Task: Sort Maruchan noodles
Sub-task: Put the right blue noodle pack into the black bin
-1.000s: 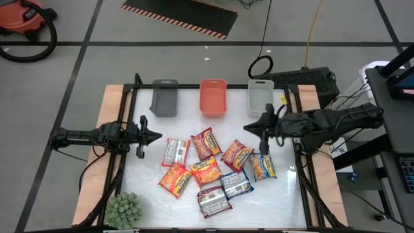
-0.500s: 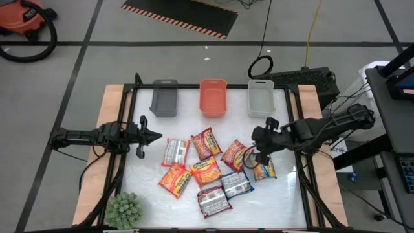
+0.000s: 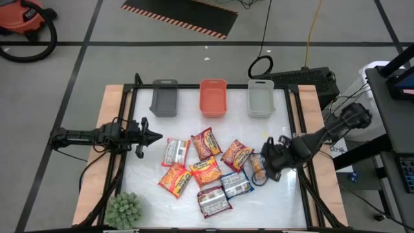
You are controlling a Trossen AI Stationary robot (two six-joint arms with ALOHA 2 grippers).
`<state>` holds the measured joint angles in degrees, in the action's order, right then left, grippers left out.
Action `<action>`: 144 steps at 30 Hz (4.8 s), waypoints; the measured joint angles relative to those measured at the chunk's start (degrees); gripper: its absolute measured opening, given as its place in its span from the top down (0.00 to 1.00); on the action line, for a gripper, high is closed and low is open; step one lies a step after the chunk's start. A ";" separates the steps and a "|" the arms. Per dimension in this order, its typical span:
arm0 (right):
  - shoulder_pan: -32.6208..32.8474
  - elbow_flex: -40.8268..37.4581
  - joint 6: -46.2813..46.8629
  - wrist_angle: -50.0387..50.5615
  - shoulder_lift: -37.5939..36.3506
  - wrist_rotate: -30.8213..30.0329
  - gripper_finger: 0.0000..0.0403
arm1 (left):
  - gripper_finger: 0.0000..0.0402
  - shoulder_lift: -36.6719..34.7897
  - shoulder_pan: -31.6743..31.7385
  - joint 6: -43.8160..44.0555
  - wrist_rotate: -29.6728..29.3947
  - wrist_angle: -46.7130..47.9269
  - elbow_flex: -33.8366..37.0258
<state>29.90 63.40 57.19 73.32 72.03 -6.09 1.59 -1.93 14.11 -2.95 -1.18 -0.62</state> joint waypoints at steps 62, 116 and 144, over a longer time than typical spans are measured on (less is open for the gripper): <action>16.48 -24.91 24.04 -22.56 0.97 -13.23 0.99 | 0.95 0.30 -0.07 -1.86 0.91 0.56 0.00; -4.49 -12.38 -79.99 -99.79 1.91 -41.59 1.00 | 0.91 10.40 -3.49 10.68 -1.34 -20.74 0.09; -9.67 -13.12 -77.47 -100.67 3.13 -43.19 1.00 | 0.31 73.04 -16.92 -12.09 -19.65 -27.90 -36.68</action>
<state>20.23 50.28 -20.28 -27.35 75.16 -49.28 74.62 -18.85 2.02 -22.60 -29.08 -37.31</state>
